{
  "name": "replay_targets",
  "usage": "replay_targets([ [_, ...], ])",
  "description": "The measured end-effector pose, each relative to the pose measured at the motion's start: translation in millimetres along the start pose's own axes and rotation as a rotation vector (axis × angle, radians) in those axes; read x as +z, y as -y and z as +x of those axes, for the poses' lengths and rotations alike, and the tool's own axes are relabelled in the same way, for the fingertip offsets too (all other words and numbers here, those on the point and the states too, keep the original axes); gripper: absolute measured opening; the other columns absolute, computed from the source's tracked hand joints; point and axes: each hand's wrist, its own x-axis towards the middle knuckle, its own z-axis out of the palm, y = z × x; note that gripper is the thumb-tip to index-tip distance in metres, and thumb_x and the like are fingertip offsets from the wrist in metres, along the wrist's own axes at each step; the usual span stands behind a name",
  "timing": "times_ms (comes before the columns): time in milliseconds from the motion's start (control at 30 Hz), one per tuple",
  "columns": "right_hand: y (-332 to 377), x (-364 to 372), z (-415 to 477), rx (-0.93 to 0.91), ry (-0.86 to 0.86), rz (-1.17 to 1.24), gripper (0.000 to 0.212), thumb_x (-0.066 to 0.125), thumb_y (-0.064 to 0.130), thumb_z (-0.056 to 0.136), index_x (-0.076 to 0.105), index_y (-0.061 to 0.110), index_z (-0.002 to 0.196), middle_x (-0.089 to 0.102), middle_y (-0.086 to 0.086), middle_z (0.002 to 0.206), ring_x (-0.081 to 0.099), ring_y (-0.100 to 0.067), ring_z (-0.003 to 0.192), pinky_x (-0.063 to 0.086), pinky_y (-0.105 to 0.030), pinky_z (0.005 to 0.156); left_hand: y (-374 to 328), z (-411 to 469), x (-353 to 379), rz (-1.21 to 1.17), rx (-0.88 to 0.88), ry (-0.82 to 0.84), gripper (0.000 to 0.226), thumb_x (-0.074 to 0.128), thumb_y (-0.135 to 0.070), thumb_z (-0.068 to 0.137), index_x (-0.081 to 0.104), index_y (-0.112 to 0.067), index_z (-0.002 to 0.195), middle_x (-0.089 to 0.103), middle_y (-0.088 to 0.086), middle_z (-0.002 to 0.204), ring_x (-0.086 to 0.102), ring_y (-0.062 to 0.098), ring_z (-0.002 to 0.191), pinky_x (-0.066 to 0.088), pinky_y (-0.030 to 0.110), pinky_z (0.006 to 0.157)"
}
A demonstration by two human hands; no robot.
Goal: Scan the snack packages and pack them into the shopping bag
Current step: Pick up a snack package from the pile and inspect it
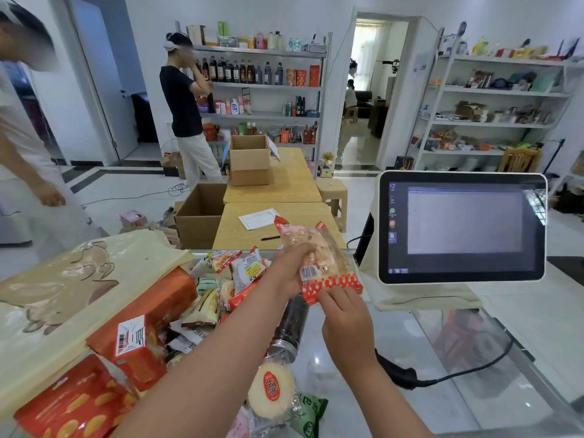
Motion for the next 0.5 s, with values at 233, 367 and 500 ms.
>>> replay_targets([
  [233, 14, -9, -13, 0.476, -0.002, 0.35, 0.023, 0.066, 0.003, 0.084, 0.062, 0.018, 0.1, 0.053, -0.001, 0.1, 0.053, -0.015, 0.086, 0.049, -0.022, 0.072, 3, -3, 0, -0.007, 0.054, 0.109, 0.019, 0.062, -0.005, 0.089, 0.056, -0.007, 0.107, 0.072, 0.013, 0.085, 0.071, 0.028, 0.074, 0.06, 0.043, 0.065],
  [367, 29, -28, 10, 1.547, 0.226, 1.291, 0.013, 0.058, 0.024, 0.093, 0.059, 0.012, 0.095, 0.064, -0.009, 0.083, 0.059, -0.021, 0.069, 0.048, -0.032, 0.063, 10, -2, 5, -0.025, 0.088, 0.126, 0.035, 0.061, -0.004, 0.09, 0.05, -0.008, 0.123, 0.067, 0.019, 0.111, 0.067, 0.032, 0.09, 0.057, 0.049, 0.078],
  [500, 29, -37, 21, 1.631, 0.254, 1.513, 0.019, 0.059, 0.021, 0.092, 0.06, 0.006, 0.081, 0.059, -0.005, 0.062, 0.053, -0.014, 0.053, 0.043, -0.023, 0.047, 19, -3, 10, -0.043, 0.11, 0.107, 0.041, 0.06, -0.004, 0.092, 0.047, -0.008, 0.13, 0.066, 0.02, 0.113, 0.068, 0.028, 0.085, 0.058, 0.043, 0.071],
])
